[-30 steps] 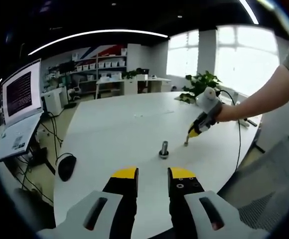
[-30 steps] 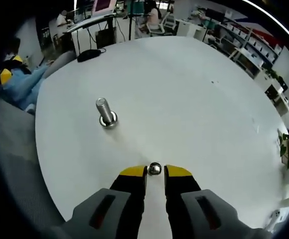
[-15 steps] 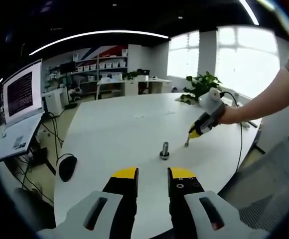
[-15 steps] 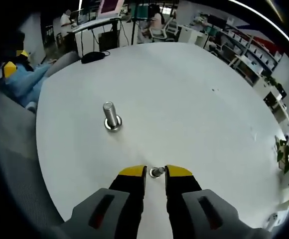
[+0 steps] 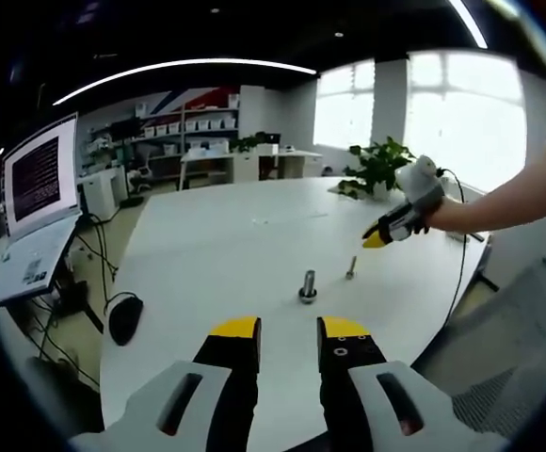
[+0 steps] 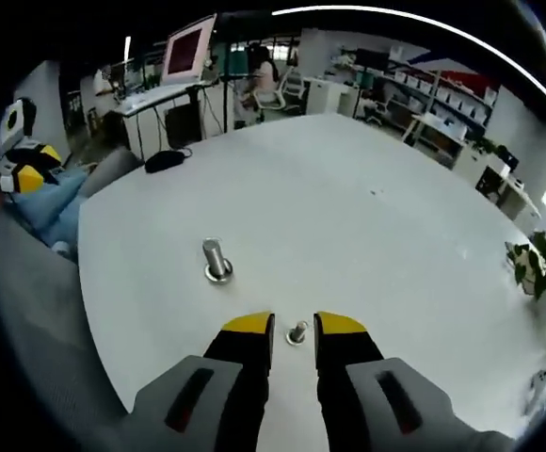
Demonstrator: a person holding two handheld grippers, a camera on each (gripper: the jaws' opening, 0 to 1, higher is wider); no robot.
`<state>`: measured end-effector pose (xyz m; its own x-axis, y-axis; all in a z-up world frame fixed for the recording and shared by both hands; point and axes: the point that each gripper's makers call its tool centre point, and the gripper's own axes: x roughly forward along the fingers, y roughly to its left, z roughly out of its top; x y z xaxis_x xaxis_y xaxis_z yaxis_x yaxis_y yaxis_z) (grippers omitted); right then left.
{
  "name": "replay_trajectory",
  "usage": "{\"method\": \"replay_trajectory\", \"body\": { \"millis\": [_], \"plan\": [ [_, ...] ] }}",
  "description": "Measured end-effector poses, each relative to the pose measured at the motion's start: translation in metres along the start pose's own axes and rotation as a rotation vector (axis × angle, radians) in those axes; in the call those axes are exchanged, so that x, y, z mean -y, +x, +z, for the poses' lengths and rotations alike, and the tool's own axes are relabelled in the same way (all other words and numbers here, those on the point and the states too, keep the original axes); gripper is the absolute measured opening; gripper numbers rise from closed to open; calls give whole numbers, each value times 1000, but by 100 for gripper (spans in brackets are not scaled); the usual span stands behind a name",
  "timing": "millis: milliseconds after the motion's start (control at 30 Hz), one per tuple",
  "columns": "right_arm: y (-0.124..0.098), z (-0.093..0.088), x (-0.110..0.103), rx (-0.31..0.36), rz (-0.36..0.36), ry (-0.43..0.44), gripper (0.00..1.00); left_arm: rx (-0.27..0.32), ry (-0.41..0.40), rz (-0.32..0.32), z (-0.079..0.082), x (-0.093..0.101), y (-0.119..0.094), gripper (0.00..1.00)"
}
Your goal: Place the washer onto the threaded stud by aligning its center hole with the stud, sliding it down to the base, and recovering from edge contact or off-axis alignment until the washer reaches the visible bottom stop.
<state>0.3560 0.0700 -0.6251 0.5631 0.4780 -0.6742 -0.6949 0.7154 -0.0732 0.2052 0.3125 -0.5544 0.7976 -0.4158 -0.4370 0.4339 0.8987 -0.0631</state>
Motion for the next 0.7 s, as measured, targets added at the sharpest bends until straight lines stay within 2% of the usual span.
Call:
{"method": "replay_trajectory", "body": {
  "millis": [67,267,567,667,700],
  "plan": [
    [-3,0,-2,-4,-10,-16,19,-2,1,-7,0,2,1,22],
    [-19,16,-15,84,-11,23,22,-2,12,-24,0,6,2,22],
    [-51,25,-24,175,-32,90,25,12,32,-25,4,8,1,23],
    [-64,29,-25,219,-47,126,28,18,35,-25,5,8,0,23],
    [-70,32,-24,253,-53,133,29,20,37,-26,6,8,0,23]
  ]
}}
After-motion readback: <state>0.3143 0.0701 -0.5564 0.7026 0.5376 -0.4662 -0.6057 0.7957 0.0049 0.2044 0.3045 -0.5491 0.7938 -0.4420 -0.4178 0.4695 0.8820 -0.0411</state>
